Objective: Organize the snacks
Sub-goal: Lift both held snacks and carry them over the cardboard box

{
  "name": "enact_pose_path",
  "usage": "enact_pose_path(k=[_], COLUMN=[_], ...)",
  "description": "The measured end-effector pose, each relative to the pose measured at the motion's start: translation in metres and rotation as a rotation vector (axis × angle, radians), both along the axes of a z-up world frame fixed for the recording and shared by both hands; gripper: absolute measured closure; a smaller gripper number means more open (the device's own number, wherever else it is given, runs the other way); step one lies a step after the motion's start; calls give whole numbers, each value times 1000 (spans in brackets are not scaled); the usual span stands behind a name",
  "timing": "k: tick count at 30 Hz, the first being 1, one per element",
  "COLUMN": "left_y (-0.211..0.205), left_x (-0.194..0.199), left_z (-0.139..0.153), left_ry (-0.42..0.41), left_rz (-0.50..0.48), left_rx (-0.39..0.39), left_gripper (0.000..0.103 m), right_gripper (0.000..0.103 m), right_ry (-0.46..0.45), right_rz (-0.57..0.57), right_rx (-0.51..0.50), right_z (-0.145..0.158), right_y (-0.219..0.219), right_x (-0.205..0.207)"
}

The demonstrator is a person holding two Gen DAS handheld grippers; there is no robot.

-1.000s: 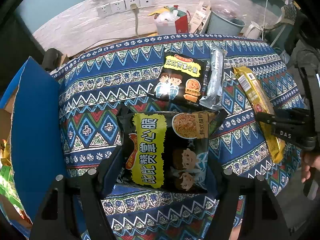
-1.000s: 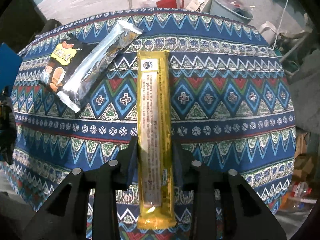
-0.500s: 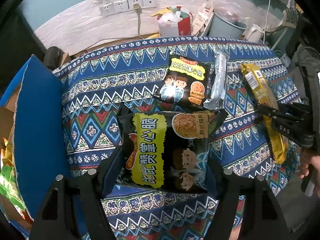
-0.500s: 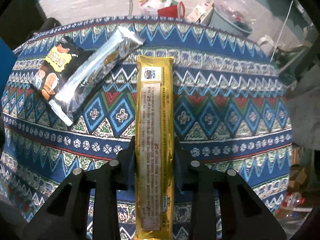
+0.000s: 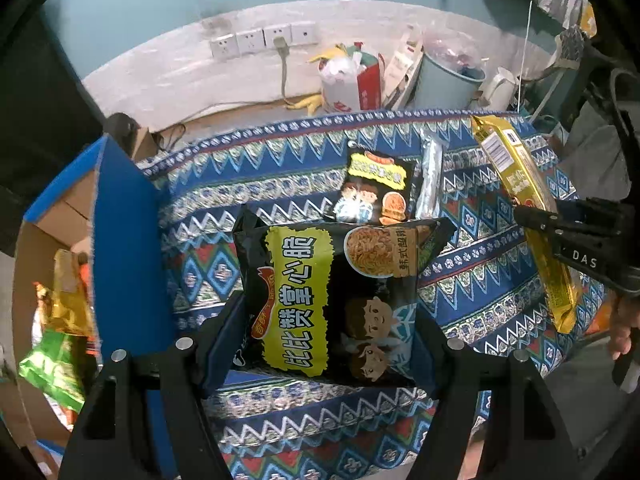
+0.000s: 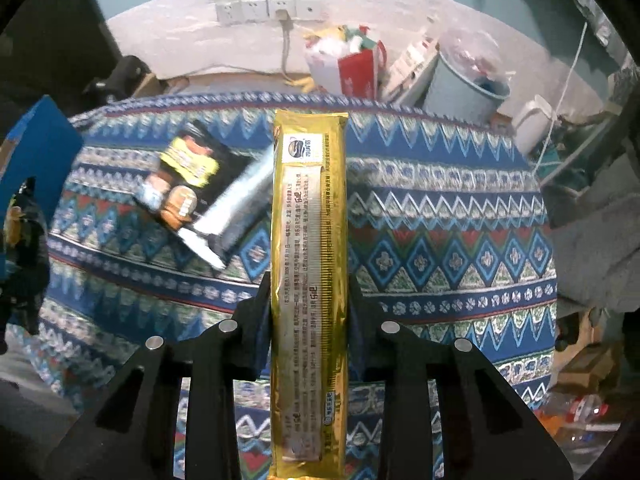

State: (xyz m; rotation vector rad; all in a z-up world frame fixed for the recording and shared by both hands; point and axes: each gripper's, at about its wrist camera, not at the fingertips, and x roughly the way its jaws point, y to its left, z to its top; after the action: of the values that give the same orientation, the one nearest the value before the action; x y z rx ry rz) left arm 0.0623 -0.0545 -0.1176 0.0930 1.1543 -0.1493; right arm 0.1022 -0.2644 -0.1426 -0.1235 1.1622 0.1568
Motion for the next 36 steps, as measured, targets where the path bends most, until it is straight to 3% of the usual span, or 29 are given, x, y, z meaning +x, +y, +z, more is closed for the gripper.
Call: enact_pose_path(k=[7,20,27,36], left_y=[27,78,110,155], left_x=[-6,-17,-24,-33], left_z=[21,46,55,56], left_ry=[-52,-128,-147,-176], left_rz=[35,110,156,223], left_rx=[7,23,-6,27], left_gripper=[29,29,29,29], right_gripper=[73,73,73,73], right_ry=[-44,-69,-74,-89], right_rz=[62,159,207,292], right_rx=[40,63,69,98], right_z=[28,48,55,69], right_y=[35,103,141,205], right_x=[-3,0,3,5])
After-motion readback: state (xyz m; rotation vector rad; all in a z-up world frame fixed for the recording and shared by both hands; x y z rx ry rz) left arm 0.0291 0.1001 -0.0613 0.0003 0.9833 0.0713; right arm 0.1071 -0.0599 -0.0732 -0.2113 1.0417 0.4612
